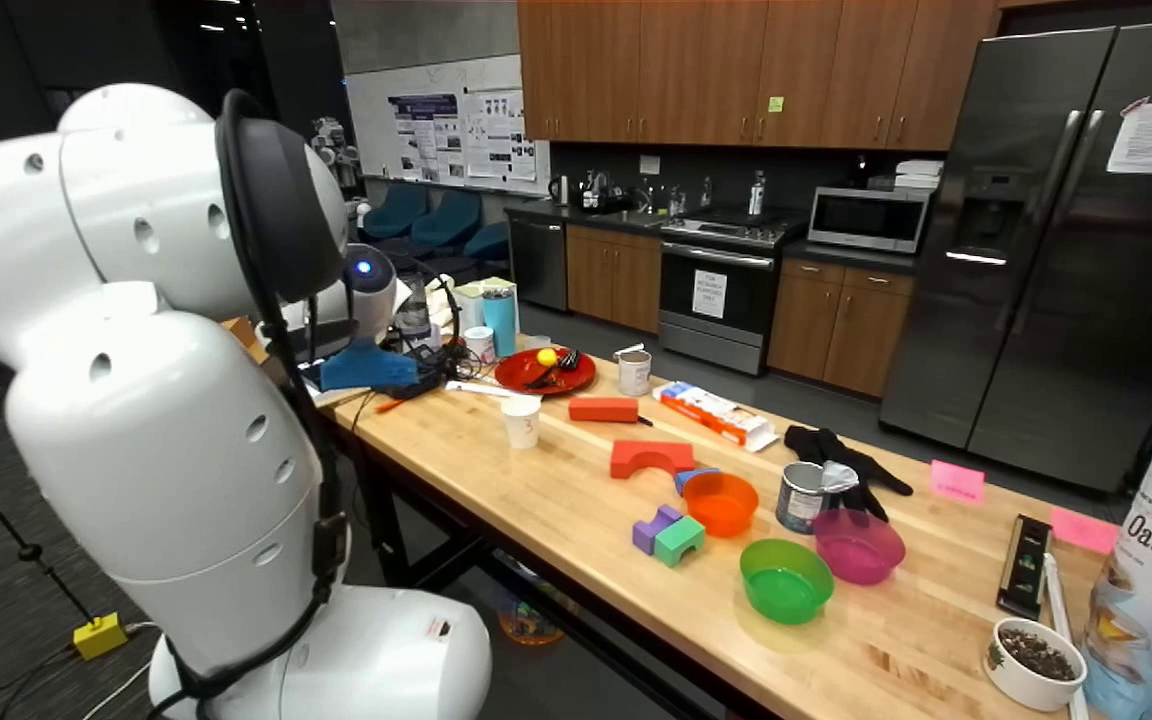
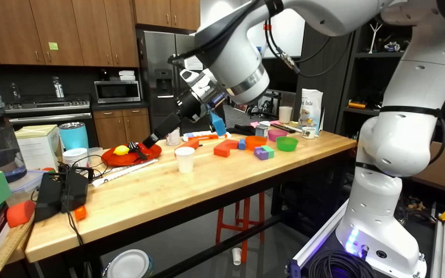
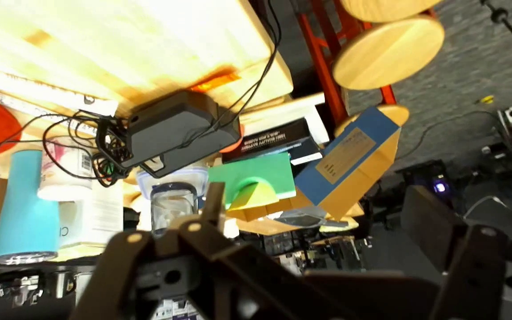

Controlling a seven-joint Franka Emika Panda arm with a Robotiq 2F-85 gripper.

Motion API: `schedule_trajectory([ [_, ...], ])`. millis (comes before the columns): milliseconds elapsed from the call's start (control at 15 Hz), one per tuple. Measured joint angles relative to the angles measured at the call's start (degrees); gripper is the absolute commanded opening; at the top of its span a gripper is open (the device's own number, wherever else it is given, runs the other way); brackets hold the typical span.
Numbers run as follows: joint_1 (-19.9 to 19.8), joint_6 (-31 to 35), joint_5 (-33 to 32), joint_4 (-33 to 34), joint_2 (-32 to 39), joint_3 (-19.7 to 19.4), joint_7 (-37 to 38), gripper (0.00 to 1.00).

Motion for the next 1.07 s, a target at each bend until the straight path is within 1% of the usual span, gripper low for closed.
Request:
schedule_trajectory([
  [67,-0.6,1.6,-5.3,-1.3,0.1,2.2,4.5,1.00],
  [133,-2.4,2.1,-10.6,-2.8,0.1,5.1,8.7,1.00],
  [200,-5.0,2.0,-15.9,-4.3,0.0,8.2,12.7,1.00],
  [267,-8.7,1.0,-21.4,-5.7,-0.4,11.7,16.5,1.00],
  [333,-12.7,-1.3,-26.7,-6.7,-1.2,15.0,19.9,1.00],
  [467,-21.0,-9.3,-37.5,-6.8,-4.6,20.8,27.1,1.00],
  [533,-24.2,-13.8,-43.1,-6.0,-6.6,22.9,30.8,1.00],
  [600,-26.3,-18.3,-48.3,-4.6,-8.1,24.4,34.3,1.00],
  [733,-28.6,-27.5,-58.5,-0.3,-10.0,26.2,40.7,1.00],
  [867,-29.0,-36.6,-67.3,4.5,-10.2,26.8,45.2,1.00],
  [1000,-27.1,-46.0,-76.4,8.8,-9.1,24.9,49.1,1.00],
  [1067,-25.6,-50.8,-79.7,10.6,-8.0,23.3,50.1,1.00],
])
